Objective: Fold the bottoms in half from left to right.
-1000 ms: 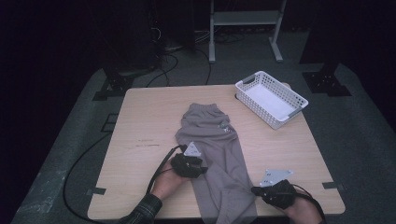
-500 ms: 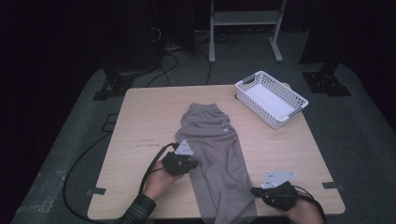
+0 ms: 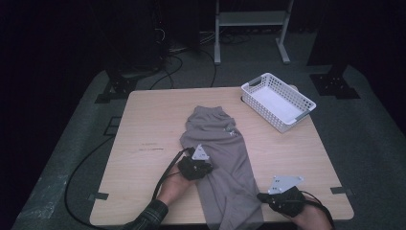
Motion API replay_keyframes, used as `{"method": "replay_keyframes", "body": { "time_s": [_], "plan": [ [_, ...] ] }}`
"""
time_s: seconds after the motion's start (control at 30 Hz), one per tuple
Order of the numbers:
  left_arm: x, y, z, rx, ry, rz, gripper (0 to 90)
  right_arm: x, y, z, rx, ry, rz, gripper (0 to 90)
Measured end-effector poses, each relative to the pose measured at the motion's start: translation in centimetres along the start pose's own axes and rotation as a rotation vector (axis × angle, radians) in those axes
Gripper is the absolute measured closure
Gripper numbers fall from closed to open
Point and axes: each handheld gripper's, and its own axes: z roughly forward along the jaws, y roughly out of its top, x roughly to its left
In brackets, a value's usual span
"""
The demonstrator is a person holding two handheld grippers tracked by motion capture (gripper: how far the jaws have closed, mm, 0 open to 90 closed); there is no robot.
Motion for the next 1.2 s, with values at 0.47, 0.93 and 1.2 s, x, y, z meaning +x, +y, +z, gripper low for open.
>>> {"method": "replay_keyframes", "body": {
  "time_s": [0.47, 0.93, 1.2],
  "plan": [
    [0.4, -0.6, -4.6, -0.03, -0.04, -0.04, 87.9, 0.6, 0.5, -1.2, -0.067, 0.027, -0.006, 88.2],
    [0.1, -2.2, -3.3, 0.097, -0.072, -0.056, 87.3, 2.5, -0.5, -2.3, -0.102, 0.115, -0.028, 80.1],
    [0.3, -2.3, -3.1, 0.09, -0.084, -0.075, 86.7, -1.7, 2.1, -0.8, -0.156, 0.026, 0.046, 66.1]
  ]
}}
